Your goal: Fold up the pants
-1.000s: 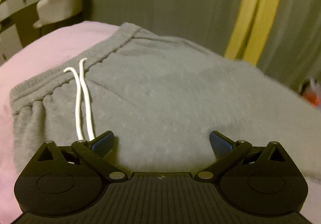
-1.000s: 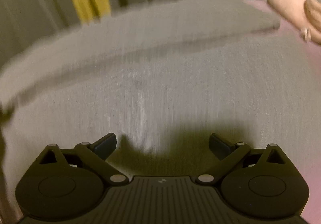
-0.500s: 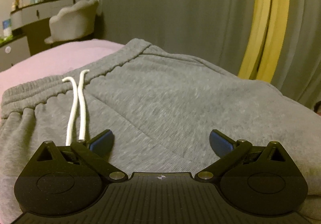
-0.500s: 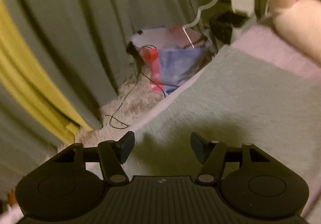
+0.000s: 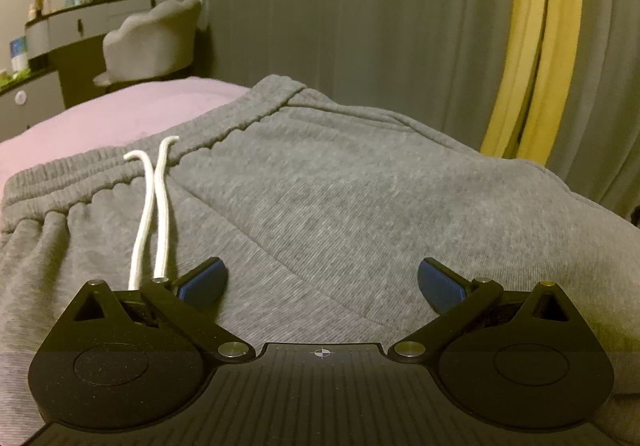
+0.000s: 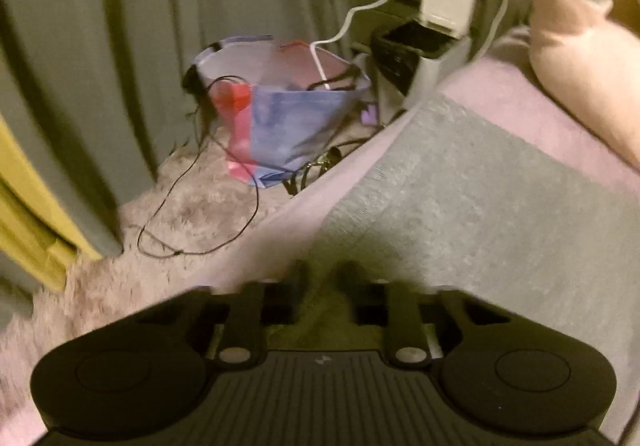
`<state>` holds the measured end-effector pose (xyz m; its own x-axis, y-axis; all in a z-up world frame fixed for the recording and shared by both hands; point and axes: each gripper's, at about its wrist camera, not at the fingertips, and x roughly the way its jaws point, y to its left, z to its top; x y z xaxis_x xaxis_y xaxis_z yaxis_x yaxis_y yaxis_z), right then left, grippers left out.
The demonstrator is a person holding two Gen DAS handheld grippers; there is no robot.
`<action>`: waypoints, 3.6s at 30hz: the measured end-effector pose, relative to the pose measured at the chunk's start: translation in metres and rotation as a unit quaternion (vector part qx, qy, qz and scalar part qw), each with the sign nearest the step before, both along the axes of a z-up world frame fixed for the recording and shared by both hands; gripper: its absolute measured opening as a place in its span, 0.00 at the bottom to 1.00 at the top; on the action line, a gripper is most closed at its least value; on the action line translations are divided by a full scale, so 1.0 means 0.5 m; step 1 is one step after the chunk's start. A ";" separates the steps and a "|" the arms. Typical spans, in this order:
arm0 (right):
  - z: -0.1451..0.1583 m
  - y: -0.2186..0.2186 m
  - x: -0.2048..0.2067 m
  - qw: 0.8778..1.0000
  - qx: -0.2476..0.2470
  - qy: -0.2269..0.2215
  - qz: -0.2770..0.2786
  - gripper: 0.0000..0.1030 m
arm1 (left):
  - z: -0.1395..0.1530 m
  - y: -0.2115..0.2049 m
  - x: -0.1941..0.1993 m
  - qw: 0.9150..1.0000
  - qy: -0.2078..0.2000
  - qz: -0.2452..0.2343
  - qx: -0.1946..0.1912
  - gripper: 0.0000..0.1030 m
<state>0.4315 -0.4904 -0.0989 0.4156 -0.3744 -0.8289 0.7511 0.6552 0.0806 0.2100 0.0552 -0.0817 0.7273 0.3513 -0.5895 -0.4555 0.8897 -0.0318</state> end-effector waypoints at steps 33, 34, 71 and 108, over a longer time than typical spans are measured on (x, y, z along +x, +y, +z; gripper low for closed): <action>-0.029 -0.134 -0.669 0.931 0.202 -0.285 -0.105 0.35 | 0.133 0.063 0.174 0.963 0.008 -0.135 -0.234 0.68; -0.036 -0.141 -0.666 0.930 0.203 -0.287 -0.106 0.22 | 0.131 0.058 0.204 0.961 0.022 -0.136 -0.240 0.65; 0.064 -0.166 -1.009 0.948 0.190 -0.244 -0.071 0.05 | 0.128 0.182 -0.317 0.935 0.074 -0.039 -0.346 0.10; 0.128 -0.158 -1.032 0.950 0.068 -0.304 -0.025 0.06 | 0.105 0.237 -0.326 0.957 0.007 0.062 -0.283 0.63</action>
